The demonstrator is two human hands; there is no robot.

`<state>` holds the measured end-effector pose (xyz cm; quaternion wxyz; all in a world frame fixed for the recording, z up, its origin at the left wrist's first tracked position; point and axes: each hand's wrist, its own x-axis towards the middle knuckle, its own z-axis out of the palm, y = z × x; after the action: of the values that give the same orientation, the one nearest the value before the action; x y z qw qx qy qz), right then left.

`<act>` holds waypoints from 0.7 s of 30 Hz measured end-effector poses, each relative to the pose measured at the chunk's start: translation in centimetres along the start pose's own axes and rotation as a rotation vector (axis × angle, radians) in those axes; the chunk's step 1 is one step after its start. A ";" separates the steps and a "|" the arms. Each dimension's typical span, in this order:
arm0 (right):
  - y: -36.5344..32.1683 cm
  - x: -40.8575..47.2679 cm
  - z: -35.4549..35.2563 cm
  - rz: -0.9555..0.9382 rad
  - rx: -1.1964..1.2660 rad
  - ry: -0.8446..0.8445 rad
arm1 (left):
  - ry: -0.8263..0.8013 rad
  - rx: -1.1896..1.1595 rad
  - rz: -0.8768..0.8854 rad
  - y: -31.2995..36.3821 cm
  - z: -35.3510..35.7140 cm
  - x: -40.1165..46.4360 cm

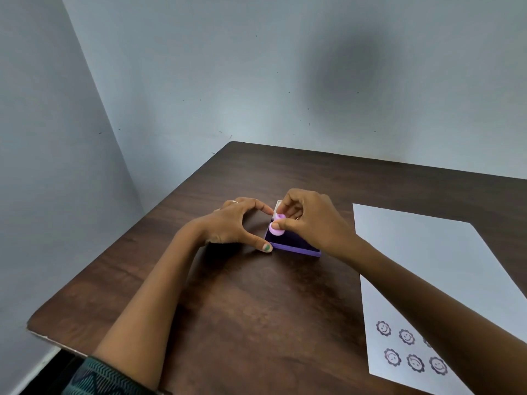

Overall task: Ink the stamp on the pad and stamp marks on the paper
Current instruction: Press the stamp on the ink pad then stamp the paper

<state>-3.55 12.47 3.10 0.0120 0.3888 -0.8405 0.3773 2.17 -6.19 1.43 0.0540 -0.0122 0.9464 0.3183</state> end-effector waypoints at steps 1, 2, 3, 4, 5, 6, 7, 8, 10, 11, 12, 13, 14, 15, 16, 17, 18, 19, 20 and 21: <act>0.0 -0.1 0.1 -0.001 -0.004 -0.005 | -0.001 0.002 -0.001 0.0 0.0 0.0; 0.1 -0.1 0.2 -0.007 -0.007 -0.010 | -0.003 0.002 -0.003 0.0 0.0 0.0; 0.1 -0.2 0.3 -0.016 -0.011 -0.012 | -0.003 0.002 -0.005 0.1 0.0 0.0; 0.1 -0.3 0.3 -0.026 -0.014 -0.008 | -0.002 0.003 -0.008 0.1 0.0 -0.1; 0.0 -0.4 0.4 -0.036 -0.016 -0.002 | 0.000 0.005 -0.009 0.0 0.1 -0.1; 0.1 -0.5 0.4 -0.045 -0.018 0.005 | 0.002 0.006 -0.010 0.0 0.1 -0.1; 0.1 -0.6 0.5 -0.054 -0.017 0.011 | 0.002 0.006 -0.011 0.0 0.1 -0.1; 0.1 -0.7 0.5 -0.063 -0.015 0.017 | 0.001 0.005 -0.013 0.0 0.1 -0.1; 0.3 -0.9 0.8 -0.086 -0.023 0.035 | -0.002 0.005 -0.016 0.1 0.1 -0.1; 0.4 -1.0 0.9 -0.099 -0.036 0.052 | -0.002 0.005 -0.016 0.1 0.1 -0.1; 0.5 -1.1 1.1 -0.114 -0.053 0.074 | -0.001 0.005 -0.016 0.1 0.1 -0.1; 0.5 -1.1 1.3 -0.130 -0.070 0.097 | 0.000 0.005 -0.018 0.1 0.1 -0.1; 0.6 -1.2 1.4 -0.147 -0.083 0.117 | 0.000 0.005 -0.019 0.1 0.1 -0.1; 0.7 -1.4 1.6 -0.166 -0.089 0.130 | 0.000 0.007 -0.020 0.0 0.1 -0.2; 0.8 -1.6 1.7 -0.184 -0.090 0.135 | 0.001 0.007 -0.021 0.0 0.1 -0.2; 0.8 -1.8 1.9 -0.200 -0.091 0.134 | 0.002 0.006 -0.021 0.0 0.1 -0.2; 0.9 -2.0 2.0 -0.213 -0.097 0.133 | 0.001 0.006 -0.021 0.0 0.1 -0.2; 1.1 -2.3 2.0 -0.222 -0.106 0.138 | 0.001 0.007 -0.020 0.0 0.1 -0.2; 1.2 -2.5 2.1 -0.231 -0.119 0.149 | 0.000 0.009 -0.020 0.0 0.1 -0.2; 1.2 -2.7 2.1 -0.242 -0.132 0.164 | 0.000 0.011 -0.019 -0.1 0.1 -0.1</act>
<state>-1.89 13.39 0.01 0.1514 0.4534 -0.8068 0.3473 2.32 -6.18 1.31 0.0572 -0.0211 0.9480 0.3125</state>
